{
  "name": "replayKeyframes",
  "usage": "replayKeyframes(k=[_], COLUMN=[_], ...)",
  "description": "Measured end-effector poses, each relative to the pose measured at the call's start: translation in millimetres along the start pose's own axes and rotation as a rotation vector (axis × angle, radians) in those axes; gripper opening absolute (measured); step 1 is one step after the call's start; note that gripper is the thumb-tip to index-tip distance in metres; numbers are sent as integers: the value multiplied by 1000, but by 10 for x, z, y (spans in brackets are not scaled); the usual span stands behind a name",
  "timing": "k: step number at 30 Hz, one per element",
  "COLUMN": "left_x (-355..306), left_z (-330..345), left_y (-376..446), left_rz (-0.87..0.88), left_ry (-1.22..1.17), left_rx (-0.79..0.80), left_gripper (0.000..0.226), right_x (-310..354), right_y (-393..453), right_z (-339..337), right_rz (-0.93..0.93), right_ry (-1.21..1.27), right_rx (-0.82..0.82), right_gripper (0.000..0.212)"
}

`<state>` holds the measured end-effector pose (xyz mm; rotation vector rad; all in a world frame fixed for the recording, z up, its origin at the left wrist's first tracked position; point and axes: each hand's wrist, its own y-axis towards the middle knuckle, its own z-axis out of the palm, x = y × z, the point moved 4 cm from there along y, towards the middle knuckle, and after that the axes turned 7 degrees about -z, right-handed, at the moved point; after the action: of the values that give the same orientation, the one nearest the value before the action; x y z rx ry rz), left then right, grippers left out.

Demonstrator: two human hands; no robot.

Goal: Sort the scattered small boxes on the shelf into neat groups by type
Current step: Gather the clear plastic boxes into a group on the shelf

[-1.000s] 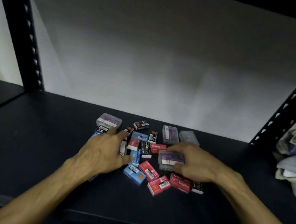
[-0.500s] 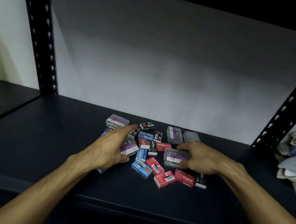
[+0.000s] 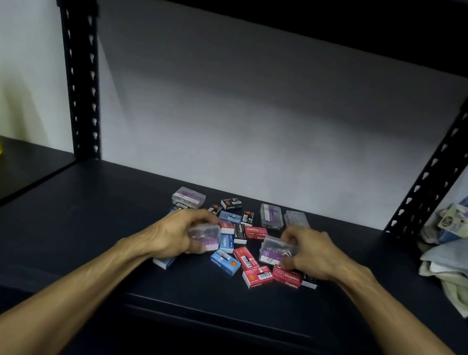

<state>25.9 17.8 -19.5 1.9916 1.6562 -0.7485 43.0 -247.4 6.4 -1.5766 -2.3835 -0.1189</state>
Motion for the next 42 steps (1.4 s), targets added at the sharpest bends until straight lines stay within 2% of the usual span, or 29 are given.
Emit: replayKeyframes(k=[3, 8, 14, 19, 23, 26, 31, 34, 37, 42], left_x=[17, 0, 13, 76, 79, 128, 454, 746, 1073, 1417], left_z=[-39, -122, -63, -11, -103, -291, -800, -1068, -1307, -1549], left_y=[44, 111, 213, 238, 240, 233, 211, 165, 111, 47], left_rz=[-25, 5, -2, 20, 12, -1, -65, -95, -129, -215], left_ry=[-68, -188, -276, -239, -186, -243, -301, -287, -219, -119], left_rx=[-40, -24, -85, -5, -14, -92, -182, -147, -133, -94], left_gripper=[39, 53, 34, 55, 42, 39, 39, 47, 36, 32], right_x=[0, 57, 176, 126, 54, 103, 567, 960, 1365, 1920], right_y=[-32, -14, 93, 87, 86, 144, 440, 749, 1051, 1447], right_z=[-45, -199, -129, 54, 217, 183, 16, 11, 72, 263], right_rz=[-8, -59, -88, -14, 54, 38, -118, -216, -301, -377], right_ry=[63, 203, 229, 368, 468, 463, 409, 372, 334, 263], right_rx=[-13, -62, -134, -208, -173, -183, -176, -174, -152, -104], right_gripper=[31, 31, 36, 55, 49, 30, 29, 34, 35, 37])
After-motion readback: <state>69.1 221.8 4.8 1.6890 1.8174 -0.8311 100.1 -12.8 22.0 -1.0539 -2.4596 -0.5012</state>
